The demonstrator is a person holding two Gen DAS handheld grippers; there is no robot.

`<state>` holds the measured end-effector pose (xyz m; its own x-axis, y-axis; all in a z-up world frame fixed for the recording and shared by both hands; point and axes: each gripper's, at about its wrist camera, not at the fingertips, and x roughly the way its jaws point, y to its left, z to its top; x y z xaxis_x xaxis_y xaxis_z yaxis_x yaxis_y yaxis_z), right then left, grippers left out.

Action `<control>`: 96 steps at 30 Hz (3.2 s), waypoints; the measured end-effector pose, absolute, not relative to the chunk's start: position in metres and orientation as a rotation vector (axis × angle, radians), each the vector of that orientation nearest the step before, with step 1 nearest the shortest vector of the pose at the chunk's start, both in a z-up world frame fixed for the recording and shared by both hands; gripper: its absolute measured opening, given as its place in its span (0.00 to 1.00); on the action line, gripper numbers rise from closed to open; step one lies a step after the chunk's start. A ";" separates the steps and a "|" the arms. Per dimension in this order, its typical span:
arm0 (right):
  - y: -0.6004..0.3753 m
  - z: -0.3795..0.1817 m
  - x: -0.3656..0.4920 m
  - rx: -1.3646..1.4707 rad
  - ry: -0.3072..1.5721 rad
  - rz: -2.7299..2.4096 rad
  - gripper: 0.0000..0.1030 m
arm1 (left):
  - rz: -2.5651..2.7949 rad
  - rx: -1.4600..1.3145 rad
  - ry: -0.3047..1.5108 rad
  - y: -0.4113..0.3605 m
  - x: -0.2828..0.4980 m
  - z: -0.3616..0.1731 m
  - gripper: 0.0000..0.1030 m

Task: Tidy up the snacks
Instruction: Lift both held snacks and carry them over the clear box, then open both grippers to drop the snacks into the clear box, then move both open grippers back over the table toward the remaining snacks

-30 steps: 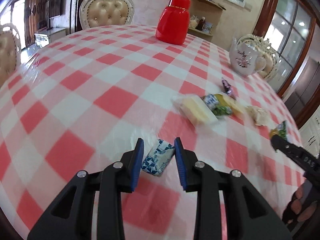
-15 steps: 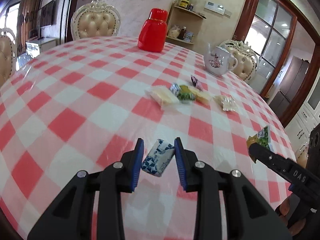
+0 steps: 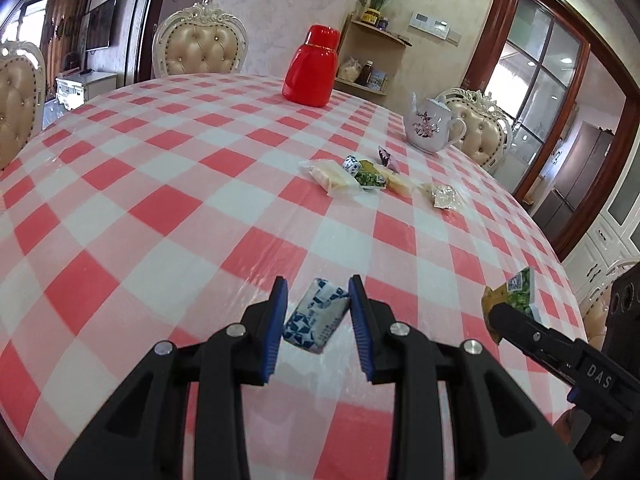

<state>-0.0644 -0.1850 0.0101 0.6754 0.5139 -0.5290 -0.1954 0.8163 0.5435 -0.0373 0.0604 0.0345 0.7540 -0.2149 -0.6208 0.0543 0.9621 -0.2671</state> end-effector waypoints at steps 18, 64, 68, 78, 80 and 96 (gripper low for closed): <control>-0.126 0.029 -0.118 0.293 0.735 0.494 0.31 | -0.026 -0.128 0.710 0.098 -0.111 0.043 0.31; 0.164 0.012 -0.301 -0.290 0.777 1.226 0.51 | 0.442 0.013 0.781 0.345 -0.283 0.064 0.79; 0.143 0.029 -0.285 -0.200 0.712 1.173 0.65 | 0.589 -0.131 0.700 0.363 -0.293 0.079 0.89; 0.002 0.037 -0.180 0.060 0.706 0.728 0.78 | 0.108 -0.303 0.630 0.228 -0.211 0.114 0.96; -0.038 0.037 -0.164 0.134 0.699 0.622 0.82 | 0.015 -0.273 0.630 0.187 -0.181 0.118 0.98; -0.258 0.019 0.000 0.336 0.755 0.114 0.84 | 0.031 -0.298 0.767 0.028 0.082 0.043 0.98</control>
<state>-0.0002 -0.2580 0.0185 0.7249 0.2211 -0.6524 0.0183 0.9406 0.3391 0.0823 0.0279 0.0435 0.7218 -0.0805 -0.6874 -0.1356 0.9575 -0.2545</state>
